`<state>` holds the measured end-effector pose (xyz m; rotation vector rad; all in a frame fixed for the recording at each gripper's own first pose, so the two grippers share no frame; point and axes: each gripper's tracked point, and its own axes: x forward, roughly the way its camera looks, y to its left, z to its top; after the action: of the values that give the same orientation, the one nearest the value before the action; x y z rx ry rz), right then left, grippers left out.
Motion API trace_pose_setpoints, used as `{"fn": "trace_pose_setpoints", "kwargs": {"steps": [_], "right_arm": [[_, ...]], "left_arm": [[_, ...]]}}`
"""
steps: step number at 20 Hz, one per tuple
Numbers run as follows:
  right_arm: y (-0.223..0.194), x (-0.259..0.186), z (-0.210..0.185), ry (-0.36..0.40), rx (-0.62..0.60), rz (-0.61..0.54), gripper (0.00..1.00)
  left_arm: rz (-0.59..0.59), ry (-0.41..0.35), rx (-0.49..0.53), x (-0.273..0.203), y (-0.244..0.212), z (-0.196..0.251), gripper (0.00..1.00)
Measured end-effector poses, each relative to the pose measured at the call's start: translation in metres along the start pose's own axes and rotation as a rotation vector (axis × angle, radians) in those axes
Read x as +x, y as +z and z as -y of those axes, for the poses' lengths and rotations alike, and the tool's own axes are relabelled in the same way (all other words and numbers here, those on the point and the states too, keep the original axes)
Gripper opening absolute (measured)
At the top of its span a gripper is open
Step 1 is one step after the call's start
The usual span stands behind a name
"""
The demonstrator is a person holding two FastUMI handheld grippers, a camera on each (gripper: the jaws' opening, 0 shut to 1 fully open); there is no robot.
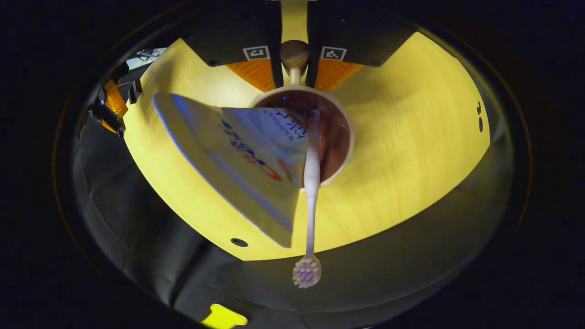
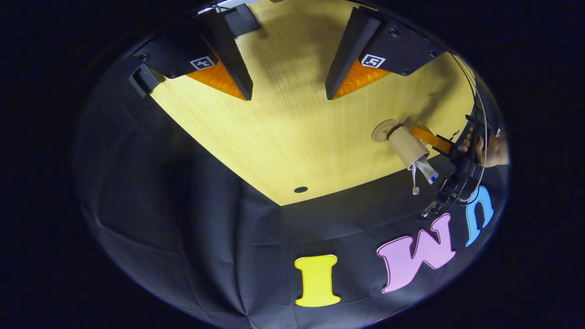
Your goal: Put the toothbrush and toothpaste on the desktop into the cup, then pick up the cup and place it on the coaster on the desktop.
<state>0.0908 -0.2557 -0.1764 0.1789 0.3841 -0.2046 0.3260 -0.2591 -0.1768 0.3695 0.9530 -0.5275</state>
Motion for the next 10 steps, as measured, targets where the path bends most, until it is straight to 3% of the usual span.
{"fn": "trace_pose_setpoints", "kwargs": {"steps": [2, 3, 10], "right_arm": [[-0.004, 0.002, 0.006, -0.012, 0.002, -0.005, 0.98], [-0.005, 0.002, 0.008, -0.016, 0.002, -0.006, 0.98], [-0.007, -0.001, 0.017, -0.017, 0.044, -0.013, 0.98]], "left_arm": [[-0.013, -0.009, 0.024, 0.004, 0.002, 0.01, 0.22], [-0.016, -0.01, 0.034, 0.005, 0.004, 0.013, 0.26], [-0.039, 0.002, 0.061, 0.013, 0.009, 0.02, 0.27]]}}
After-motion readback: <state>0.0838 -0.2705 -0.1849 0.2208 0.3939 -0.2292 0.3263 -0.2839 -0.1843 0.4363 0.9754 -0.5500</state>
